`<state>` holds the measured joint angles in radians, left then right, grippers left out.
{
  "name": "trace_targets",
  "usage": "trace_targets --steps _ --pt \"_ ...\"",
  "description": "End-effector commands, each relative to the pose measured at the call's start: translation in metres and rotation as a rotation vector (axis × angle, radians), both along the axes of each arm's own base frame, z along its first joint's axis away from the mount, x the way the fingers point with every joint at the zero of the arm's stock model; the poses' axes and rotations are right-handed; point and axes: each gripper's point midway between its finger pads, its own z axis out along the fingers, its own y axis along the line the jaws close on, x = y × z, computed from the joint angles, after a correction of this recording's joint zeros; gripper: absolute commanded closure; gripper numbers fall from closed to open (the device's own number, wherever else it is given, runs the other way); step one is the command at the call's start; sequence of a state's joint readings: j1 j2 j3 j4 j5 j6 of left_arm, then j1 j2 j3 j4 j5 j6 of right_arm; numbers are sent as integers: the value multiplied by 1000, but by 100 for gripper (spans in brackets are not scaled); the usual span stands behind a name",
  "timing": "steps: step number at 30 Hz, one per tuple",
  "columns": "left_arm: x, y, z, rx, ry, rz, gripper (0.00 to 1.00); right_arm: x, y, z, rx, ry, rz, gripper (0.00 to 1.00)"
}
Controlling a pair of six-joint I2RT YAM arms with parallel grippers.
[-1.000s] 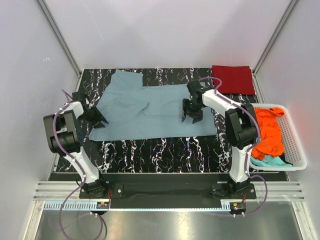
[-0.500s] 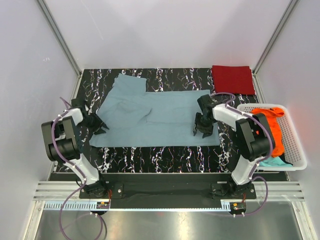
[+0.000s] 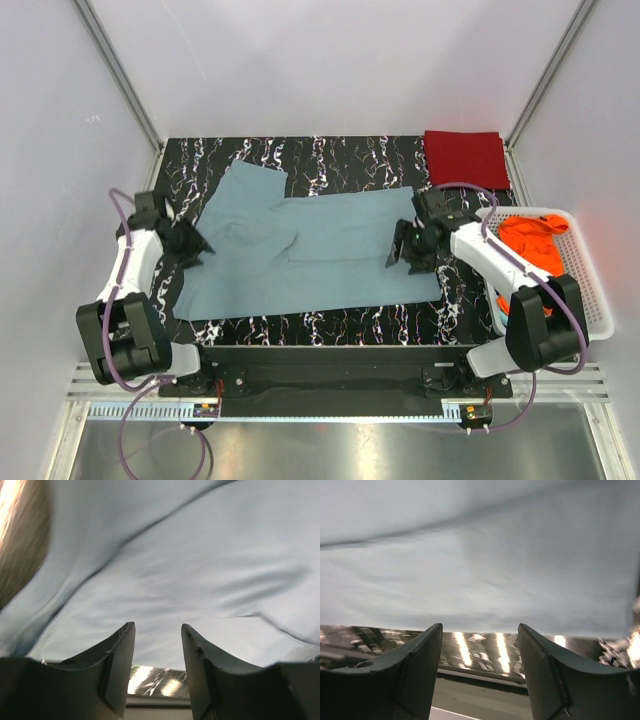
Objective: Fold and stack the t-shirts
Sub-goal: Fold the tshirt
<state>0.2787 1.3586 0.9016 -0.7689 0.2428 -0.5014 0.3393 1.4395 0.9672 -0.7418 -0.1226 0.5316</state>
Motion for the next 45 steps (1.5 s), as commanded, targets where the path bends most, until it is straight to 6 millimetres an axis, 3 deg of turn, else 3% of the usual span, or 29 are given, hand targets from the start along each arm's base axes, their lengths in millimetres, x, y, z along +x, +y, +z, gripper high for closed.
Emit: trace_targets --steps 1,2,4,5,6,7,8,9,10,11,13,14,16,17,21,28,36,45 --pt "64 -11 64 50 -282 -164 52 40 38 50 173 -152 104 31" --pt "75 -16 68 35 -316 -215 51 51 48 48 205 -150 112 31" --pt "105 -26 70 -28 -336 -280 51 66 72 65 316 -150 123 32" --pt "115 -26 68 -22 -334 -298 52 76 81 60 346 -131 118 33" --pt "134 -22 58 -21 -308 -300 53 83 98 75 412 -141 137 45" --pt "143 -15 53 19 -291 -284 54 88 108 79 454 -126 111 51" --pt "151 -11 45 39 -269 -272 55 99 119 79 481 -132 110 53" --pt "165 -7 48 60 -283 -277 55 104 135 91 520 -148 130 53" --pt "170 -10 27 28 -239 -290 55 109 144 94 546 -138 112 53" --pt "175 -11 23 29 -237 -304 56 116 153 85 556 -118 107 53" --pt "185 -17 22 24 -252 -345 58 123 174 92 597 -108 118 53" --pt "188 -20 17 25 -252 -372 58 127 182 79 593 -84 120 53" --pt "195 -25 17 12 -277 -392 62 134 195 85 605 -105 147 55" --pt "196 -26 13 5 -279 -392 62 134 204 78 602 -100 159 60" --pt "207 -35 10 -36 -346 -402 65 138 228 69 648 -64 181 60" --pt "206 -44 -20 -78 -287 -374 62 144 244 28 645 15 148 64" --pt "207 -50 -29 -66 -279 -409 63 146 258 18 677 45 170 63" --pt "200 -48 -46 -63 -225 -395 63 138 260 0 668 83 185 59"
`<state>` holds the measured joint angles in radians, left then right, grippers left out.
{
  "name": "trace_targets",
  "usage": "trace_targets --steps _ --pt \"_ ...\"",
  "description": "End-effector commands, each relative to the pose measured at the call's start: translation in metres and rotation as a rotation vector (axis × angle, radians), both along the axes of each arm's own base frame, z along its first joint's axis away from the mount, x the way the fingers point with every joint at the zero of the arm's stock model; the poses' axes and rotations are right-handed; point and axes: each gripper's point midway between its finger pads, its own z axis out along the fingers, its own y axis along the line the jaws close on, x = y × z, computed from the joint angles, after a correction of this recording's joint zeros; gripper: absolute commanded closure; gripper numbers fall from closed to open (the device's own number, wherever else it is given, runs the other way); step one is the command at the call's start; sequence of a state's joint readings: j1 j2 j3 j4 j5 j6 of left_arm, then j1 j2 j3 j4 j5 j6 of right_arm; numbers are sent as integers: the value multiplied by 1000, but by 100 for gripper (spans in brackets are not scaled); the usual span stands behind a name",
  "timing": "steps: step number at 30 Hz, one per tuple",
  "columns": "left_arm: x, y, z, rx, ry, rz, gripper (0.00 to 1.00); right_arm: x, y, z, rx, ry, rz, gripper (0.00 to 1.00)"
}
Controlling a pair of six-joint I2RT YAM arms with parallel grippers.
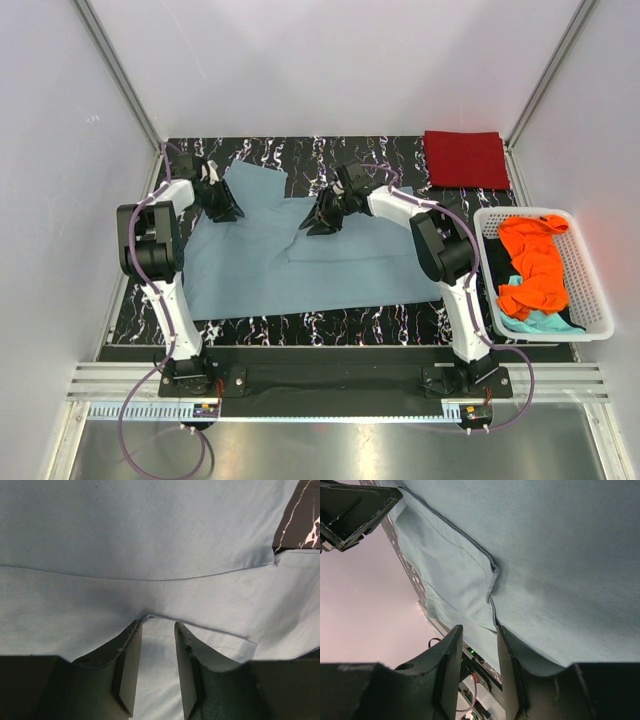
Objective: Fold and stack the t-shirts
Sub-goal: Fold the tshirt
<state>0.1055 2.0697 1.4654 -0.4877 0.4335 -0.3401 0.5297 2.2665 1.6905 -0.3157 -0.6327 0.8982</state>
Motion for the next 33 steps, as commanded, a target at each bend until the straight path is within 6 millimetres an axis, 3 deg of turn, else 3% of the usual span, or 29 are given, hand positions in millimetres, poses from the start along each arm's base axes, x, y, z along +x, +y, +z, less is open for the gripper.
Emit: trace_targets --steps 1,7,14,27,33 --pt "5 2 -3 10 -17 -1 63 -2 16 8 42 -26 46 59" --pt "8 1 -6 5 -11 1 63 -6 18 -3 34 -14 60 59" --pt "10 -3 -12 -32 7 5 62 -5 22 -8 36 -23 78 46" --pt "8 -1 -6 -12 -6 -3 57 3 29 -16 34 -6 57 48" --pt "8 -2 -19 -22 20 -2 64 9 37 -18 32 -10 47 49"
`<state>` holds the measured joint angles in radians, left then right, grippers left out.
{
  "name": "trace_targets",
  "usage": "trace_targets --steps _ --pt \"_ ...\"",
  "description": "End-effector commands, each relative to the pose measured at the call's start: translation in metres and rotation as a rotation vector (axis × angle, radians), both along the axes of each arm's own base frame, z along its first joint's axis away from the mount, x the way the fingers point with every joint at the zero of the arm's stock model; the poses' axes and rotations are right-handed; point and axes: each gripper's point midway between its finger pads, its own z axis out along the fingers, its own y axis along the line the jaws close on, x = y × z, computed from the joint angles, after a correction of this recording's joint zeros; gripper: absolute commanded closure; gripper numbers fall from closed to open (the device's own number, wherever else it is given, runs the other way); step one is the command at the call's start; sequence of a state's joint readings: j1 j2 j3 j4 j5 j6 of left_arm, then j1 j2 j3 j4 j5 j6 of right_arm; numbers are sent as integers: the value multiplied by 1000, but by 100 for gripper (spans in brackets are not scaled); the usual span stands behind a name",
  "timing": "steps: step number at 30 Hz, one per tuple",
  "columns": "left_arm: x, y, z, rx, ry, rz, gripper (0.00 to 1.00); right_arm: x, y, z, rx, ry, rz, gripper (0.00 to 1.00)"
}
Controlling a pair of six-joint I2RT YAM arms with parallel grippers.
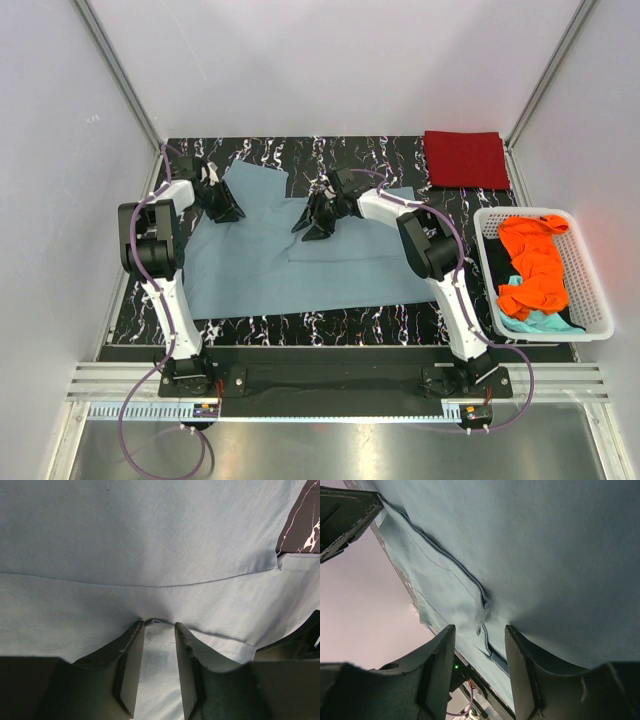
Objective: Fold and stack the t-shirts
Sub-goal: Fold the tshirt
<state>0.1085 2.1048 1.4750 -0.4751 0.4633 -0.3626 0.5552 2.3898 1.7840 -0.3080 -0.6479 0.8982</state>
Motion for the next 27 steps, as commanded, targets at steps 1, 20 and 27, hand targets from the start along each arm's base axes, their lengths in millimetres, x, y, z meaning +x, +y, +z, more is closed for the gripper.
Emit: trace_targets --steps 1,20,27 --pt "6 1 -10 10 3 -10 66 10 17 13 35 -43 8 49" --pt "15 0 10 7 -52 -21 100 22 21 10 10 -67 -23 68" --pt "17 -2 28 2 -86 -17 100 21 21 3 -2 -64 -13 75"
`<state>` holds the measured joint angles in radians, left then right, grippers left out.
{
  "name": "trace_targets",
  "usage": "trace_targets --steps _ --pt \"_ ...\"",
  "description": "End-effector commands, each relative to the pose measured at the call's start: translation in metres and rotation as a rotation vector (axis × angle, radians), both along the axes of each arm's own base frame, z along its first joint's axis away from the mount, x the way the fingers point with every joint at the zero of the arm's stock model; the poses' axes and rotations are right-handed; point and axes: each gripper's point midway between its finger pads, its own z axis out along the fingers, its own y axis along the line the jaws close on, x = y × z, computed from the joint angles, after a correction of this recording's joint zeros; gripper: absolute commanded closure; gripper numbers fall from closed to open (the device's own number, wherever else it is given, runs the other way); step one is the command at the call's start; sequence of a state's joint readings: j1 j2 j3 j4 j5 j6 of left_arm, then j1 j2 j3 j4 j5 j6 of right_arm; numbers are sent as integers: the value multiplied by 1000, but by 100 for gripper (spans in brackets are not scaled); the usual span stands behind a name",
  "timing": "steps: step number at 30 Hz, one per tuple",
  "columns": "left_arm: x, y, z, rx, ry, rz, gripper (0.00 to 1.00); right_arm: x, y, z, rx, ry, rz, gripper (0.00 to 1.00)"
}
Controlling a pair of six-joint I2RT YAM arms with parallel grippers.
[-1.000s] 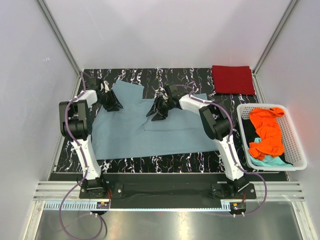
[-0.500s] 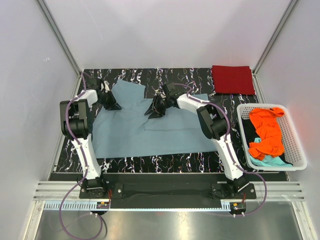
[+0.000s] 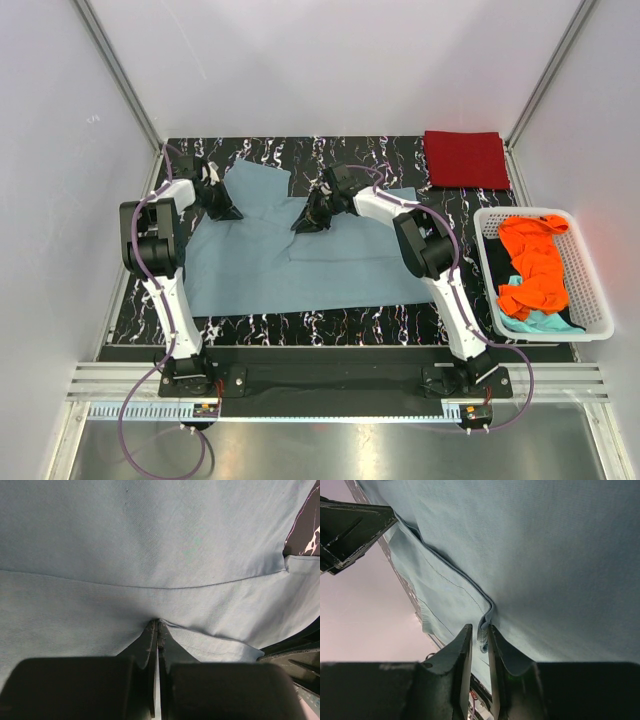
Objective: Fold and stack the t-shirts
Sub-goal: Fold the tshirt
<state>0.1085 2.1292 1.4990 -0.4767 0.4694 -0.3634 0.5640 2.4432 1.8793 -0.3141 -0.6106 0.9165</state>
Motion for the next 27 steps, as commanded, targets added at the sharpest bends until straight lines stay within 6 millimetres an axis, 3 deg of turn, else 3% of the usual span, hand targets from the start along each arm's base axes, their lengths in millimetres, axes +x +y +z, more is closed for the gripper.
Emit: trace_targets --steps 1,4,6,7,10,18,27 --pt "13 -1 33 6 -91 -12 100 4 9 2 0 -32 12 75" --pt "13 -4 35 -13 -92 -18 100 5 8 0 -6 -40 16 78" --pt "12 -5 37 -17 -95 -21 100 5 7 0 -13 -56 22 85" --pt "13 -5 39 -19 -100 -22 100 8 6 0 -19 -63 17 95" --pt "12 -7 47 -21 -117 -29 100 7 6 4 -15 -73 25 99" --pt "18 -9 74 -36 -162 -13 100 13 5 28 -16 -148 18 100" --pt "25 -13 68 -61 -153 -23 100 17 -2 27 -54 -184 -4 100"
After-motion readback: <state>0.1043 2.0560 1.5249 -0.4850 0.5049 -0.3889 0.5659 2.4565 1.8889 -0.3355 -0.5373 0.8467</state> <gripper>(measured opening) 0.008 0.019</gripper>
